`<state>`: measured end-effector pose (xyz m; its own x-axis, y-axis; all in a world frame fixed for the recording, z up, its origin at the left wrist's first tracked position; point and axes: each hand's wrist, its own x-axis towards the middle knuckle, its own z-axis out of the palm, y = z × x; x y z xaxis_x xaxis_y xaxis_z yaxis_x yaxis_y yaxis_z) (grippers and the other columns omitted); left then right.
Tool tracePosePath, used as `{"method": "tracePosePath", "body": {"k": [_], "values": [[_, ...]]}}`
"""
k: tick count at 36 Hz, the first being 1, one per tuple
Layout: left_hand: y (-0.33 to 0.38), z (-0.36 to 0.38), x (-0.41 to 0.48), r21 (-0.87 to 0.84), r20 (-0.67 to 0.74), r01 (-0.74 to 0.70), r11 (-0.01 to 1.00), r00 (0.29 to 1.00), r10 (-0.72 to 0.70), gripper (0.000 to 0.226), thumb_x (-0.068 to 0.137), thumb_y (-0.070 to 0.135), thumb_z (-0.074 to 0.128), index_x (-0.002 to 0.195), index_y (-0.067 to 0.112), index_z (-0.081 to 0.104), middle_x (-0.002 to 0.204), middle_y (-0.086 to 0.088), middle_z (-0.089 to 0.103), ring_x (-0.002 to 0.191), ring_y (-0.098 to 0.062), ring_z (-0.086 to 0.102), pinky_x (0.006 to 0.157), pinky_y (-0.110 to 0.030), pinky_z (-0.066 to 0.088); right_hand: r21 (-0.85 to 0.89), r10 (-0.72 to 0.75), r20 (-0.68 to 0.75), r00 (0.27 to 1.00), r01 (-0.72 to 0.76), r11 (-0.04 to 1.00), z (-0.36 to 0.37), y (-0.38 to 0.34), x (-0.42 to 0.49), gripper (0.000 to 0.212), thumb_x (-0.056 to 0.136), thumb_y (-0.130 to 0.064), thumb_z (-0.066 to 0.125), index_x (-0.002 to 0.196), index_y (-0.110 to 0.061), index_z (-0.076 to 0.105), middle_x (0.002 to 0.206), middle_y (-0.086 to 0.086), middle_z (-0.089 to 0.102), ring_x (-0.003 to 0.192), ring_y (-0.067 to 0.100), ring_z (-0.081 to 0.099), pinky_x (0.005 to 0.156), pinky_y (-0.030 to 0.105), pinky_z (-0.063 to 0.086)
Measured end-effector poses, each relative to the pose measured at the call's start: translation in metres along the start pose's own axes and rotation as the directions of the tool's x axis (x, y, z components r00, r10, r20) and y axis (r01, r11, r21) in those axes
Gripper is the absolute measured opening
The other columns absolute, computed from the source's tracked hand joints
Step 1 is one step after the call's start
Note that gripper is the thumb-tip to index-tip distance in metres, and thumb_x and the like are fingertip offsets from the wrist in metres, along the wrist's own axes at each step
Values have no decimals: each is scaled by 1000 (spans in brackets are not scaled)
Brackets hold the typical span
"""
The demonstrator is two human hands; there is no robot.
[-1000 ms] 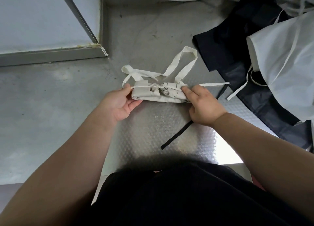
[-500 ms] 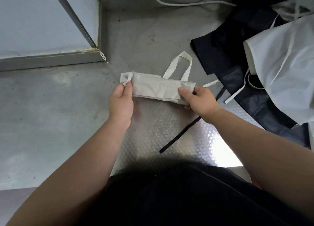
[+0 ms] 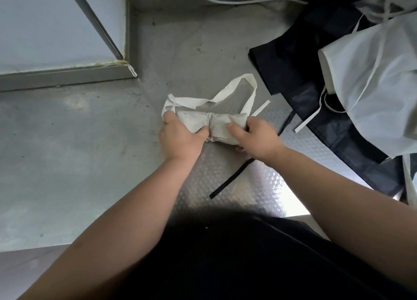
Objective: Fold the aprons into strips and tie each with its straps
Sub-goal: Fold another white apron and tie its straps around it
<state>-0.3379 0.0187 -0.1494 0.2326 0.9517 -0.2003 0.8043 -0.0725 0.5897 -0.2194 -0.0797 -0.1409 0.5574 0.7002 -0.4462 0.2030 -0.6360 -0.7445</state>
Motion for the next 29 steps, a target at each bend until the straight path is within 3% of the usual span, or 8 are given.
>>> {"method": "tracePosePath", "body": {"k": [5,8,13,18,20,23,26,29], "values": [[17,-2,-3,229,67,-160,960,987,148,59,83,31,67,122,-2,36,122,-18,53,110,-35,55,78,-37,41,-261,-107,-31,994,95,961,3,-20,-8,44,91,-40,54,60,-15,36,58,-2,45,55,13,44,46,21,28],[22,-5,-5,312,145,-230,922,970,192,53,84,23,66,122,0,37,123,-18,51,110,-34,55,78,-35,42,-249,-88,-26,996,79,965,2,-24,-10,45,88,-38,57,56,-14,37,56,1,50,59,20,54,49,25,37],[23,-18,-12,113,261,-270,956,937,234,35,82,29,67,103,7,50,99,-9,63,94,-29,59,67,-28,36,-248,12,-26,1000,-18,968,-6,-31,-9,41,90,-39,53,58,-14,44,60,2,54,54,19,58,43,23,37],[23,-30,-24,-89,258,-255,963,928,270,18,84,28,68,85,14,57,78,0,65,83,-23,63,78,-35,49,-331,75,107,991,-35,943,-14,-46,-10,33,93,-28,49,64,-12,52,68,5,60,53,19,58,51,26,47],[21,-32,-24,-95,239,-247,964,935,264,15,82,24,69,82,15,56,74,2,64,82,-22,63,75,-33,48,-268,54,197,979,1,964,-16,-53,-13,34,95,-28,47,65,-12,54,72,7,61,61,22,59,65,32,51],[17,-33,-19,-85,232,-227,970,942,241,16,80,21,69,74,19,55,72,1,66,77,-21,63,67,-29,46,-48,40,358,933,-24,999,-18,-55,-20,32,94,-16,47,63,-12,55,62,1,53,60,16,50,68,32,49],[18,-36,-16,-93,237,-222,971,942,238,14,79,19,70,72,20,58,63,7,61,71,-17,61,57,-17,39,-126,5,303,953,35,991,-17,-54,-21,45,95,-19,47,50,-16,48,55,2,50,59,19,53,70,34,50],[17,-35,-16,-110,243,-193,975,946,215,13,80,17,68,72,20,58,61,11,58,71,-17,61,55,-12,38,-205,-54,203,978,96,974,-12,-54,-19,47,95,-25,48,49,-15,47,57,3,56,64,23,63,53,23,43]]}}
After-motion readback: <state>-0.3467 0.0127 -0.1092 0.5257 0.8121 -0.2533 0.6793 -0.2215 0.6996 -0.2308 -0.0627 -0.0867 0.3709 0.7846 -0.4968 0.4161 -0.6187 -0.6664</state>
